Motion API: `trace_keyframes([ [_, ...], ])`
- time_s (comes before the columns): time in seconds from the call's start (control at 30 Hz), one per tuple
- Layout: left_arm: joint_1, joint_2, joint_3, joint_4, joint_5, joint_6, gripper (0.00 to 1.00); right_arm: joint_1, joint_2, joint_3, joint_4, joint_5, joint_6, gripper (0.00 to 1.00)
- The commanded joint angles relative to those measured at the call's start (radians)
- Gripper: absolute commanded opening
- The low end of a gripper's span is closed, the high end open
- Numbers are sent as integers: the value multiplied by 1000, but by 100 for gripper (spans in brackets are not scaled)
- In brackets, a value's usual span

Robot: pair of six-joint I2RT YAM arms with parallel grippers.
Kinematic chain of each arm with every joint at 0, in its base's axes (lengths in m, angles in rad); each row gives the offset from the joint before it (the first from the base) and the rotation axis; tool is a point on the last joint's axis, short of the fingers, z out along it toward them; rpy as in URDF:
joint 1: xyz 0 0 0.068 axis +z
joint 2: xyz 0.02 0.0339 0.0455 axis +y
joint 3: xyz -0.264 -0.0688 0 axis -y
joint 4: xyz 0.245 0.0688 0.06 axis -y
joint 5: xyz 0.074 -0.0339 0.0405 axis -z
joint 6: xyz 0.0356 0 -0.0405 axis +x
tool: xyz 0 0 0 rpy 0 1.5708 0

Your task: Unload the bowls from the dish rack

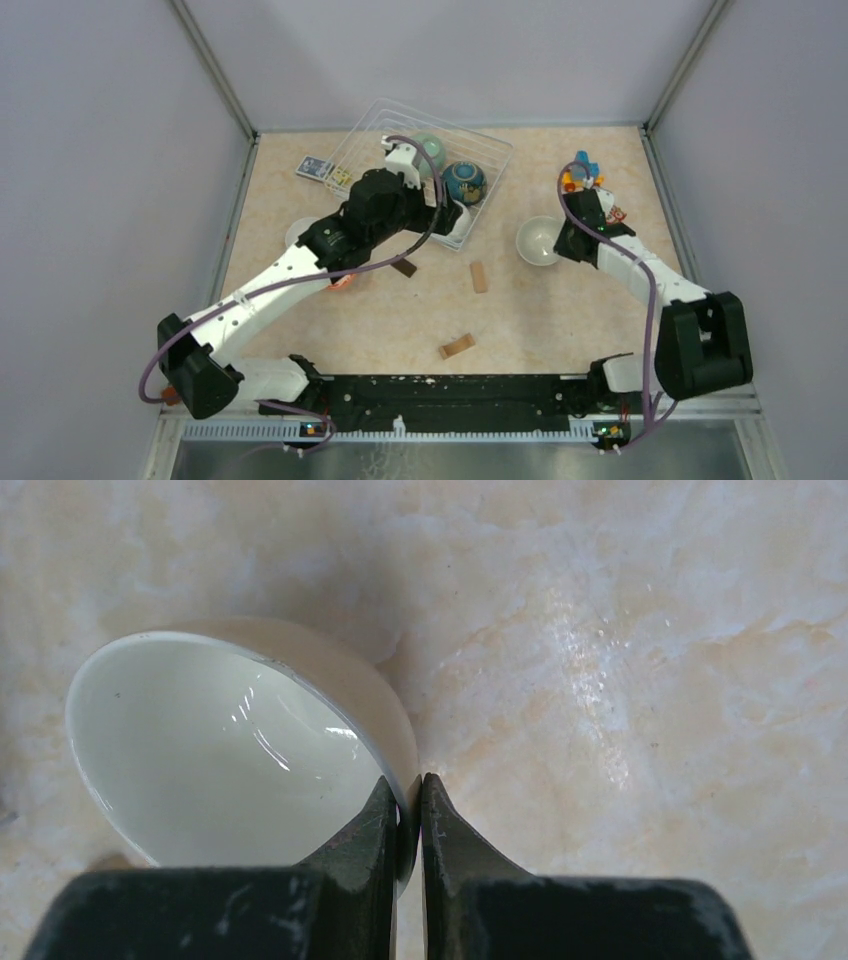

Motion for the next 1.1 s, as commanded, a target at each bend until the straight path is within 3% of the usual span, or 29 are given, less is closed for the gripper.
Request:
trace_keyframes([
  [0.0,27,-57,-31,-10,-9,29,99,-64,119,116,111,-83,29,0],
  [0.23,54,-103,-46,-31,-28,66,99,-111,303,222,148,-175,19,0],
  [0.77,62,-159,-62,-54,-78,115,99,-198,618,503,84,-214,-28,4],
  [0.87,61,-161,-63,-57,-83,121,99,-199,659,571,31,-225,-79,13],
  [0.97,61,-163,-66,-55,-84,121,99,-199,675,589,6,-207,-96,47],
  [1.07,62,-159,-65,-53,-79,119,99,-199,658,576,20,-195,-103,57],
])
